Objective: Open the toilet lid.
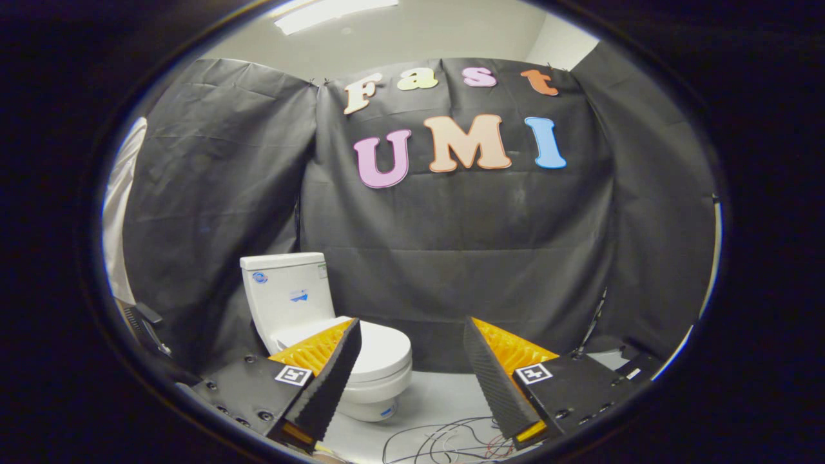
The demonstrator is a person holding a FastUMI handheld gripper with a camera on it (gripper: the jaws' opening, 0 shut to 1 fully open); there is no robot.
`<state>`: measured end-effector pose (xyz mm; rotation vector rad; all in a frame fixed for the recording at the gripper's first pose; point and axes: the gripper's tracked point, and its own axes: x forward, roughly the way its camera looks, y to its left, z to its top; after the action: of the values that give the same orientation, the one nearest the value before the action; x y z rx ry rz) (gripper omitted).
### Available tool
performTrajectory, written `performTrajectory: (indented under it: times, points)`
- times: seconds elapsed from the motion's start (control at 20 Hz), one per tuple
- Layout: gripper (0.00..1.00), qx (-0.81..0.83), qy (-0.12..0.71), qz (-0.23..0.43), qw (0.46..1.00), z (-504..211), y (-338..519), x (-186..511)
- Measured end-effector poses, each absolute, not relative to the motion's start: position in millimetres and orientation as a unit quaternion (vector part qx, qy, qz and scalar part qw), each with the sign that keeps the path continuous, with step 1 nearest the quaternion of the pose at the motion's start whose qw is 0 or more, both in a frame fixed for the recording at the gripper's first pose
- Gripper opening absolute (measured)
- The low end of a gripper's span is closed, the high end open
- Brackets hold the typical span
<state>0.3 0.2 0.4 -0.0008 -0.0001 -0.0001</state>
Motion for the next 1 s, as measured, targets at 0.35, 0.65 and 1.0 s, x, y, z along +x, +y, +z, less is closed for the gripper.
performTrajectory:
  times: [0.35, 0.65, 1.0]
  points:
    - [0.99, -0.001, 0.000, -0.001, 1.000, 0, 0, 4]
    - [0.94, -0.002, 0.012, -0.003, 1.000, -5, 0, 32]
    - [0.91, -0.008, 0.017, 0.001, 1.000, -10, 5, 76]
